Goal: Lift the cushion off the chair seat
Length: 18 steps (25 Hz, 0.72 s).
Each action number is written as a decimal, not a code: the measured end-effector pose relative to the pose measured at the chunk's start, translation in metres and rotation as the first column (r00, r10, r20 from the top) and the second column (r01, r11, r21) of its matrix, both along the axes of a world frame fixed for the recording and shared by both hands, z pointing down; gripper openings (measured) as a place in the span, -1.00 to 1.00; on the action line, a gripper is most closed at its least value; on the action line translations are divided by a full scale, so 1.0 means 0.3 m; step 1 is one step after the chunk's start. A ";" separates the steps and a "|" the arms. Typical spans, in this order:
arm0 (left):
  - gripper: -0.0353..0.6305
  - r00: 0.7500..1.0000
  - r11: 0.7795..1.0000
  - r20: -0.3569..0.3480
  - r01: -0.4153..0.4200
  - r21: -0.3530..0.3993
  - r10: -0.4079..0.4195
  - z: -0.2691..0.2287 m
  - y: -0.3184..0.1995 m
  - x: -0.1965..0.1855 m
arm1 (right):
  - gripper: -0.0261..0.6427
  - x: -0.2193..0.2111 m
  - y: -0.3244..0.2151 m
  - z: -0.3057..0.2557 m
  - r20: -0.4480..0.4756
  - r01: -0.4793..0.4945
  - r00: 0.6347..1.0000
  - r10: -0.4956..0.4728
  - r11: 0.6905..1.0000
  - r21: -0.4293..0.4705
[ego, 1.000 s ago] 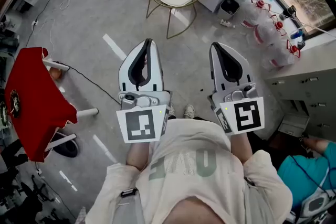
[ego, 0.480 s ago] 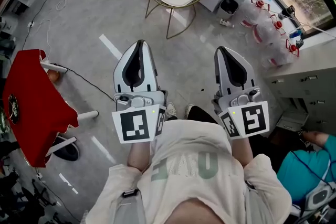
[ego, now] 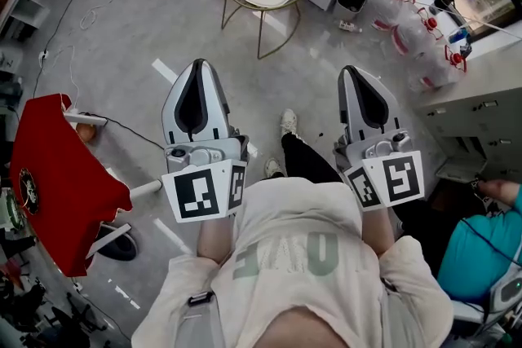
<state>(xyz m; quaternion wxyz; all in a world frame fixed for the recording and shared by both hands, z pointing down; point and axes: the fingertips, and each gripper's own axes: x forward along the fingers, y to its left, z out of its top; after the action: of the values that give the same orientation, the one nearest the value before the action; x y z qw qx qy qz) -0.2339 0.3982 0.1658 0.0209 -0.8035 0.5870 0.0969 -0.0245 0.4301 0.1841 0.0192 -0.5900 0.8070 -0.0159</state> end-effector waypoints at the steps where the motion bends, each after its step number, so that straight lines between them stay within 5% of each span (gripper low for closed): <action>1: -0.86 1.000 1.000 0.006 -0.001 -0.001 0.001 -0.001 -0.024 0.005 | -0.87 0.004 -0.025 -0.002 0.005 0.000 1.000 0.000 1.000 0.003; 9: -0.86 0.996 1.000 0.083 0.009 0.007 -0.010 0.029 -0.215 0.045 | -0.87 0.015 -0.297 0.063 0.027 0.061 0.998 -0.062 0.998 0.012; 18: -0.86 0.987 0.992 0.104 0.124 0.020 -0.126 0.011 -0.734 0.075 | -0.87 0.093 -0.934 0.098 0.042 0.132 0.990 -0.131 0.991 -0.010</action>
<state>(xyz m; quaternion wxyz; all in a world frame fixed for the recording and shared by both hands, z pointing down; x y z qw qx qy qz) -0.2114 0.1779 0.1692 0.0633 -0.7688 0.6338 0.0568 0.0035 0.1500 0.2135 0.0307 -0.5351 0.8435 -0.0344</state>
